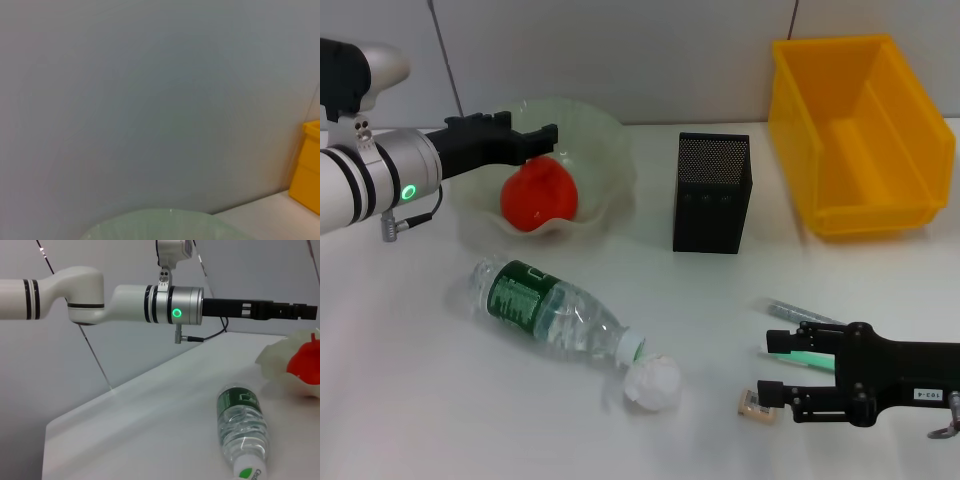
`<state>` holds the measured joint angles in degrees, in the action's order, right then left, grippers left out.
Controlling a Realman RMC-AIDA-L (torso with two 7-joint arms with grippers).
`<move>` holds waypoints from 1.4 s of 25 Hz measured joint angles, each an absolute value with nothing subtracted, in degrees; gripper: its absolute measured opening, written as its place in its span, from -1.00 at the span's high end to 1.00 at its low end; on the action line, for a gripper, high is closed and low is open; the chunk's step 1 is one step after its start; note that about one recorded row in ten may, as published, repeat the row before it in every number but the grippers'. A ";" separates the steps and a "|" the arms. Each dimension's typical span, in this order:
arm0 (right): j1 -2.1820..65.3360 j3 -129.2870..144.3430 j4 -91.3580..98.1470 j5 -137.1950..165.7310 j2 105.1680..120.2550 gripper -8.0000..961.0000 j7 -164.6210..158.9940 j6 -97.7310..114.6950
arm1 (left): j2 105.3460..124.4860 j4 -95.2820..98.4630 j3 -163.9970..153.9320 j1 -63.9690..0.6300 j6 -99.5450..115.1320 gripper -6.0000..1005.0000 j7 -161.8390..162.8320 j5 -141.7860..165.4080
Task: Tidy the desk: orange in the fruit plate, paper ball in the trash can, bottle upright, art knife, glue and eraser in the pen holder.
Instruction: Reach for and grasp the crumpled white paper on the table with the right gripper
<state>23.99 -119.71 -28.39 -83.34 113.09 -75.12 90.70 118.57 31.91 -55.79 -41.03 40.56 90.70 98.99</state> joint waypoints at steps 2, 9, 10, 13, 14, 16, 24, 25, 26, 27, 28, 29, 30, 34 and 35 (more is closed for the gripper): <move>23.99 -119.71 -28.39 -83.36 113.10 -0.59 -75.11 90.70 | 118.52 32.16 -55.70 -40.88 41.63 -0.12 91.08 98.96; 24.34 -119.95 -28.38 -83.41 113.12 -0.59 -75.08 90.41 | 117.41 33.30 -51.71 -39.94 55.39 -0.51 93.18 98.90; 24.47 -120.12 -28.38 -83.41 113.12 -0.59 -75.07 90.41 | 117.41 33.30 -51.71 -39.94 55.39 -0.54 93.18 98.90; 24.87 -120.64 -28.38 -83.41 113.02 -0.59 -75.06 90.39 | 114.99 33.58 -48.90 -38.34 73.08 -0.59 93.21 98.76; 25.07 -120.83 -28.38 -83.41 112.95 -0.59 -75.05 90.39 | 114.44 33.58 -48.77 -37.81 77.06 -0.59 93.02 98.73; 25.39 -121.14 -28.39 -83.34 112.85 -0.59 -75.05 90.34 | 114.44 33.58 -48.77 -37.81 77.06 -0.59 93.02 98.73; 25.76 -121.23 -29.69 -83.24 112.51 -0.59 -75.23 90.45 | 112.38 33.99 -49.02 -31.97 94.67 -0.59 86.75 99.20; 25.76 -121.22 -29.89 -83.18 112.51 -0.59 -75.32 90.53 | 112.65 33.75 -49.21 -30.31 96.92 -0.59 82.73 100.22; 25.78 -121.22 -30.04 -83.13 112.50 -0.59 -75.41 90.62 | 112.65 33.75 -49.21 -30.31 96.92 -0.59 82.73 100.22; 25.80 -121.21 -30.15 -83.06 112.50 -0.59 -75.47 90.64 | 112.65 33.75 -49.21 -30.31 96.92 -0.59 82.73 100.22; 25.81 -121.21 -30.33 -83.03 112.50 -0.59 -75.51 90.64 | 112.65 33.75 -49.21 -30.31 96.92 -0.59 82.73 100.22; 25.82 -121.21 -30.49 -83.01 112.49 -0.59 -75.54 90.65 | 113.78 33.59 -49.27 -27.55 98.75 -0.59 76.64 102.58; 25.82 -121.20 -30.62 -83.01 112.48 -0.59 -75.57 90.65 | 113.78 33.59 -49.27 -27.55 98.75 -0.59 76.64 102.58; 26.12 -121.01 -32.19 -82.97 112.41 -0.59 -76.06 90.87 | 114.77 33.48 -49.23 -25.15 98.73 -0.59 73.29 103.50; 26.41 -120.86 -32.61 -82.97 112.41 -0.59 -76.19 90.96 | 114.77 33.48 -49.23 -25.15 98.73 -0.59 73.29 103.50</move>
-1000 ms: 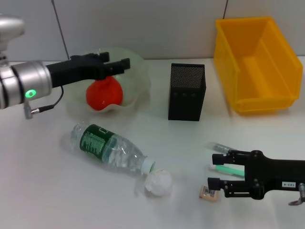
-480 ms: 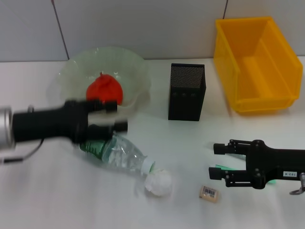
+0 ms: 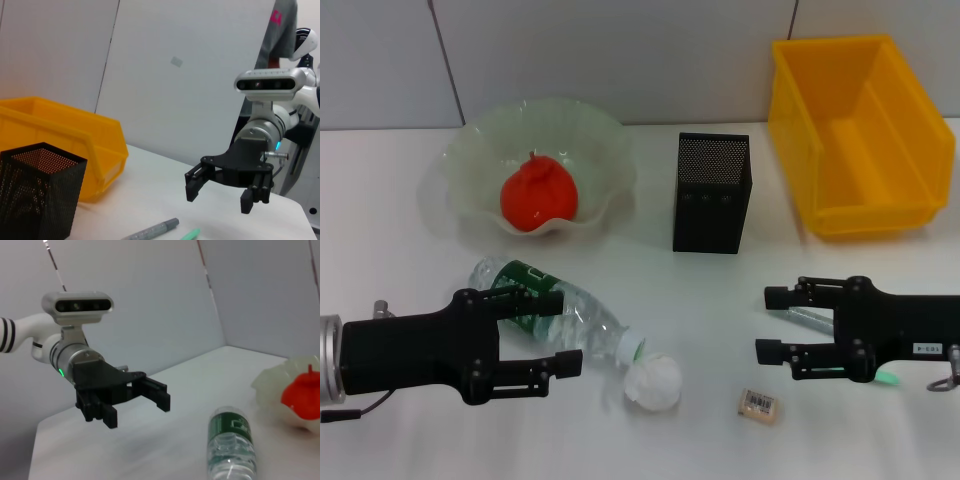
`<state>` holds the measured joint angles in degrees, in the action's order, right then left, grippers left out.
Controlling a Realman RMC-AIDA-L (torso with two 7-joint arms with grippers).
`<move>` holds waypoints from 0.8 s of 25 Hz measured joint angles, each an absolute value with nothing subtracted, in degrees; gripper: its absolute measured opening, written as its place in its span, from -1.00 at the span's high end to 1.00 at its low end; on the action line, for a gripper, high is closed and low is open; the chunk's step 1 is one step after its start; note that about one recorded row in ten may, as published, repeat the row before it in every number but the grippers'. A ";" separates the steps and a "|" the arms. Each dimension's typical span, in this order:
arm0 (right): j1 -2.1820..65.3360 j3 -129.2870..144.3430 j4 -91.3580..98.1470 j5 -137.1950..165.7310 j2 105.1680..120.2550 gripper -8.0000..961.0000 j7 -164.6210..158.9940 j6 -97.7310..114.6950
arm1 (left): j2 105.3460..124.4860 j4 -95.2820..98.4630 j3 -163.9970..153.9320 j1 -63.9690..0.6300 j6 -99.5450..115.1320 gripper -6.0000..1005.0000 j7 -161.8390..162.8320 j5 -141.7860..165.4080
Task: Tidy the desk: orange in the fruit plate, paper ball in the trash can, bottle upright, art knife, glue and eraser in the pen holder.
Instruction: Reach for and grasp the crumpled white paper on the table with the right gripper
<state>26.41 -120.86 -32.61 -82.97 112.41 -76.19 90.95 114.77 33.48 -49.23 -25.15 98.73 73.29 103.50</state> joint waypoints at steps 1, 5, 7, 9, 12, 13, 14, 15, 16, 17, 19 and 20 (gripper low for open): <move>26.89 -120.68 -32.81 -82.77 112.41 -0.59 -76.30 91.19 | 114.77 33.48 -49.23 -25.15 98.73 -0.59 73.29 103.50; 29.20 -120.52 -32.95 -79.41 112.68 -0.59 -76.69 91.69 | 114.78 33.33 -49.13 -24.67 98.60 -0.59 73.05 104.29; 30.20 -120.53 -33.22 -76.94 113.34 -0.59 -76.68 91.39 | 114.75 33.32 -49.12 -24.53 98.53 -0.59 73.04 104.31; 30.71 -120.52 -34.19 -74.81 114.20 -0.59 -76.28 90.93 | 114.74 33.31 -49.12 -24.50 98.50 -0.59 73.08 104.33; 30.78 -120.48 -36.10 -73.34 115.33 -0.59 -75.40 90.68 | 114.62 32.92 -49.01 -24.40 98.06 -0.59 73.45 104.33; 30.71 -120.48 -36.65 -73.18 115.68 -0.59 -75.06 90.68 | 114.65 32.86 -48.93 -24.38 98.07 -0.59 73.48 104.33; 30.65 -120.48 -37.10 -73.13 115.86 -0.59 -74.81 90.68 | 114.71 32.77 -48.79 -24.35 98.07 -0.59 73.52 104.33; 30.62 -120.48 -37.60 -73.11 116.06 -0.59 -74.66 90.73 | 114.71 32.77 -48.79 -24.35 98.07 -0.59 73.52 104.33; 30.62 -120.48 -37.99 -73.12 116.16 -0.59 -74.65 90.77 | 114.79 32.77 -48.73 -24.33 98.06 -0.59 73.53 104.33; 30.73 -120.63 -38.18 -73.19 116.24 -0.59 -74.66 90.77 | 114.79 32.77 -48.86 -24.33 97.97 -0.59 73.45 104.33; 31.28 -120.98 -38.28 -73.51 116.37 -0.59 -74.88 90.43 | 114.77 32.84 -49.10 -24.41 97.80 -0.59 73.10 104.33; 31.81 -121.19 -38.26 -73.58 116.45 -0.59 -75.42 89.95 | 114.77 32.84 -49.10 -24.41 97.80 -0.59 73.10 104.33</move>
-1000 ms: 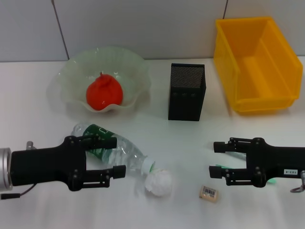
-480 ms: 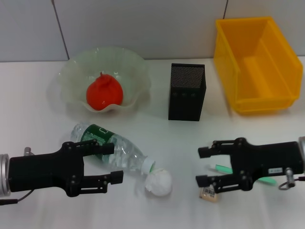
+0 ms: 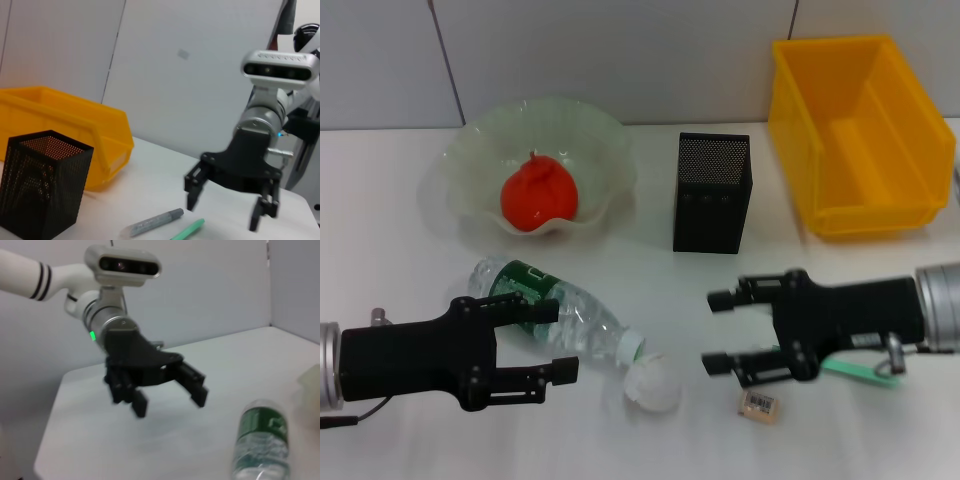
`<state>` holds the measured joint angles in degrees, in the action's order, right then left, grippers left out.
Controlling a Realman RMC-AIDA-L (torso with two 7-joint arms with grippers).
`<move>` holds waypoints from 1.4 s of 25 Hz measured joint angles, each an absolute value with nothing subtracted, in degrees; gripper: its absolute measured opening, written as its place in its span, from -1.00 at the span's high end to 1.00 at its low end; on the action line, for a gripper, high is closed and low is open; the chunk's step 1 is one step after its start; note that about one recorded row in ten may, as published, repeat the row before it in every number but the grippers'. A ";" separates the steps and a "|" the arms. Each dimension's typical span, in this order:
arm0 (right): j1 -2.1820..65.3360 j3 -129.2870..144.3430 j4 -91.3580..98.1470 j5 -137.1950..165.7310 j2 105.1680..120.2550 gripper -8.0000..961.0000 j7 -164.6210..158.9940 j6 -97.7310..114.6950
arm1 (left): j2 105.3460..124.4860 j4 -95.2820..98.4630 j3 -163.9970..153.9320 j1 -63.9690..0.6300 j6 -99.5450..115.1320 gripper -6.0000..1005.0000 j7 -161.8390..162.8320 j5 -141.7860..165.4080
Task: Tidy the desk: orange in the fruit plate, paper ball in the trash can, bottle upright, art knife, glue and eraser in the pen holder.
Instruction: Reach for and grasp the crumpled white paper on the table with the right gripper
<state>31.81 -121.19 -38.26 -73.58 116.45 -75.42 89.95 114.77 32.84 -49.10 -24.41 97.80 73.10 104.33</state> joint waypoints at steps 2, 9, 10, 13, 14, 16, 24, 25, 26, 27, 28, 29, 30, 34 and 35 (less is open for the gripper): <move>33.02 -121.50 -38.13 -73.62 116.52 -0.59 -77.13 89.00 | 114.49 33.24 -49.30 -25.43 98.12 -0.59 73.17 105.47; 36.18 -121.19 -42.68 -72.28 115.86 -0.59 -90.95 89.46 | 114.59 33.33 -49.22 -26.14 97.52 -0.59 72.80 108.23; 37.05 -120.69 -44.25 -70.44 115.71 -0.59 -94.45 89.60 | 114.59 33.33 -49.22 -26.14 97.52 -0.59 72.80 108.23; 40.71 -118.80 -47.25 -64.10 115.33 -0.59 -104.55 90.37 | 114.57 33.87 -49.32 -27.11 96.36 -0.59 72.11 110.91; 42.41 -117.73 -47.82 -61.38 115.18 -0.59 -108.39 90.84 | 114.57 33.87 -49.32 -27.11 96.36 -0.59 72.11 110.91; 44.94 -115.67 -48.21 -58.31 115.08 -0.59 -112.66 91.64 | 114.79 34.00 -49.34 -27.60 95.37 -0.59 71.99 112.29; 48.00 -105.82 -48.62 -54.97 115.93 -0.59 -116.92 90.25 | 114.57 34.02 -49.32 -27.96 95.73 -0.59 72.25 114.12; 48.00 -104.70 -48.66 -54.93 116.07 -0.59 -116.78 89.39 | 114.42 34.02 -49.32 -27.75 96.18 -0.59 72.16 114.15; 47.97 -103.65 -48.67 -54.93 116.19 -0.59 -116.52 88.35 | 114.31 34.02 -49.24 -27.50 96.75 -0.59 72.00 114.19; 47.83 -102.44 -48.67 -54.93 116.35 -0.59 -116.10 86.83 | 114.25 34.02 -49.16 -27.38 96.92 -0.59 71.95 114.20; 47.71 -101.53 -48.67 -54.93 116.53 -0.59 -115.71 85.70 | 114.20 34.02 -49.06 -27.31 97.03 -0.59 71.89 114.20; 47.58 -100.71 -48.67 -54.92 116.84 -0.59 -115.17 84.36 | 114.13 34.02 -48.90 -27.14 97.14 -0.59 71.73 114.20; 47.49 -99.98 -48.61 -54.83 117.11 -0.59 -114.62 83.28 | 114.07 34.02 -48.82 -27.04 97.17 -0.59 71.60 114.20; 47.23 -96.18 -48.12 -54.61 118.26 -0.59 -113.43 79.37 | 113.80 34.02 -48.72 -26.79 97.27 -0.59 71.39 114.20; 47.17 -95.80 -48.12 -54.63 118.48 -0.59 -113.32 78.96 | 113.76 34.02 -48.71 -26.72 97.32 -0.59 71.38 114.20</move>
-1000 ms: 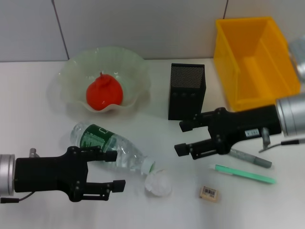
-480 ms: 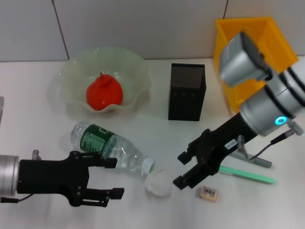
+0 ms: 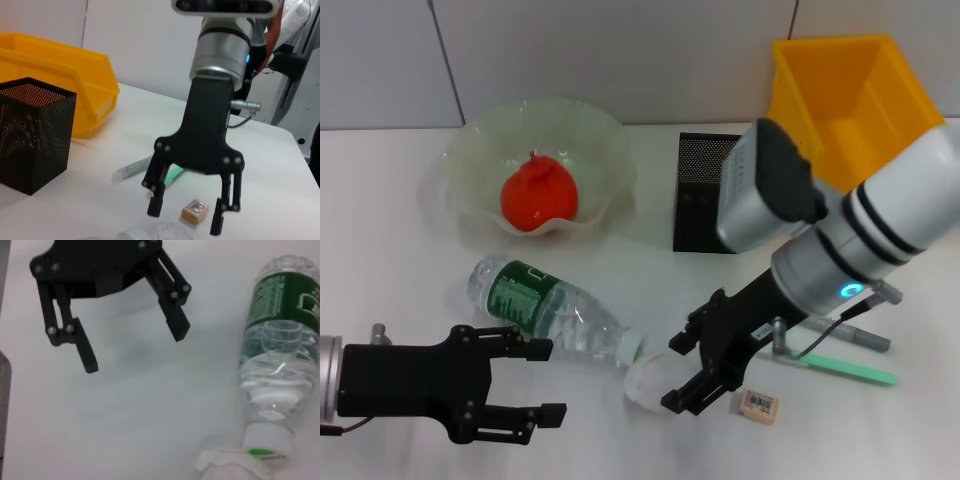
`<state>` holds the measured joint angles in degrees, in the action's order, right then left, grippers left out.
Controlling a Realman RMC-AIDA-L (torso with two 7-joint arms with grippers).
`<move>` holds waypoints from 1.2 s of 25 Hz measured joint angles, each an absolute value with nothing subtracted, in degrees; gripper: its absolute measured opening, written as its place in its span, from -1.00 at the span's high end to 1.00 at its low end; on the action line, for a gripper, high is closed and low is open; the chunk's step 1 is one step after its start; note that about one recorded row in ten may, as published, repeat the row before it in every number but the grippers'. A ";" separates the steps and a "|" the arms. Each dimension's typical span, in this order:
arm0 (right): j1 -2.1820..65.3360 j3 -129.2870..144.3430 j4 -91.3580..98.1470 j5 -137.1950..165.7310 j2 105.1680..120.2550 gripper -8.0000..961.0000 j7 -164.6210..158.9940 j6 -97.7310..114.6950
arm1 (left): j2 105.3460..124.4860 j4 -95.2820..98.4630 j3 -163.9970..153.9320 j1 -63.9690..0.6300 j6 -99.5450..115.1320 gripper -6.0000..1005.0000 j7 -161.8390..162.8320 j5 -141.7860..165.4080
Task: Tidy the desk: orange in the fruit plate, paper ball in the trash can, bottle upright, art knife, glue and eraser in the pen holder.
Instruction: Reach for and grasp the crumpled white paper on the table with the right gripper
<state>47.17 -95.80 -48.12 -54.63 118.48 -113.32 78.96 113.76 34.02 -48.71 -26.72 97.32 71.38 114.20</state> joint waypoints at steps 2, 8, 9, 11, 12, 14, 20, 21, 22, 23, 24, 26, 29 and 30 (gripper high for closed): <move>46.93 -94.94 -48.13 -54.72 118.88 -0.59 -113.06 77.84 | 113.72 34.01 -48.70 -26.65 97.39 -0.59 71.29 114.20; 46.43 -91.64 -47.83 -55.20 119.25 -0.59 -112.88 74.15 | 113.63 34.04 -48.71 -26.54 97.44 -0.59 70.56 114.19; 46.43 -91.64 -47.83 -55.20 119.25 -0.59 -112.88 74.15 | 113.63 34.04 -48.71 -26.54 97.44 -0.59 70.56 114.19; 46.29 -90.24 -47.70 -55.36 119.46 -0.58 -112.88 72.72 | 113.56 34.09 -48.79 -26.53 97.54 -0.59 70.55 114.17; 46.29 -90.24 -47.70 -55.36 119.46 -0.58 -112.88 72.72 | 113.56 34.12 -48.82 -26.53 97.60 -0.59 70.55 114.17; 46.16 -89.68 -47.64 -55.70 119.50 -0.58 -112.88 72.00 | 113.55 34.15 -48.90 -26.54 97.67 -0.59 70.55 114.17; 46.00 -89.30 -46.97 -57.23 119.53 -0.57 -111.83 70.94 | 113.55 34.30 -48.97 -26.54 97.82 -0.58 70.55 114.17; 45.98 -89.29 -46.74 -57.30 119.53 -0.57 -111.69 70.83 | 113.55 34.32 -48.92 -26.54 97.82 -0.58 70.55 114.16; 45.98 -89.29 -46.74 -57.30 119.53 -0.57 -111.69 70.83 | 113.55 34.32 -48.92 -26.54 97.82 -0.58 70.55 114.16; 45.98 -89.29 -46.44 -57.34 119.53 -0.56 -111.53 70.81 | 113.55 34.35 -48.89 -26.54 97.82 -0.58 70.55 114.16; 46.00 -89.29 -46.37 -57.37 119.53 -0.56 -111.42 70.81 | 113.55 34.37 -48.85 -26.54 97.82 -0.58 70.56 114.16; 46.00 -89.24 -46.33 -57.39 119.53 -0.56 -111.38 70.71 | 113.55 34.37 -48.79 -26.54 97.82 -0.58 70.56 114.17; 45.71 -89.15 -46.33 -57.40 119.53 -0.55 -111.37 70.43 | 113.55 34.37 -48.68 -26.54 97.82 -0.58 70.56 114.16; 45.55 -89.22 -46.40 -57.40 119.51 -0.55 -111.37 70.43 | 113.55 34.37 -48.67 -26.54 97.82 -0.58 70.56 114.17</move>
<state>45.55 -89.22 -46.40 -57.40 119.51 -111.37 70.43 113.55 34.37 -48.67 -26.54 97.82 70.56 114.17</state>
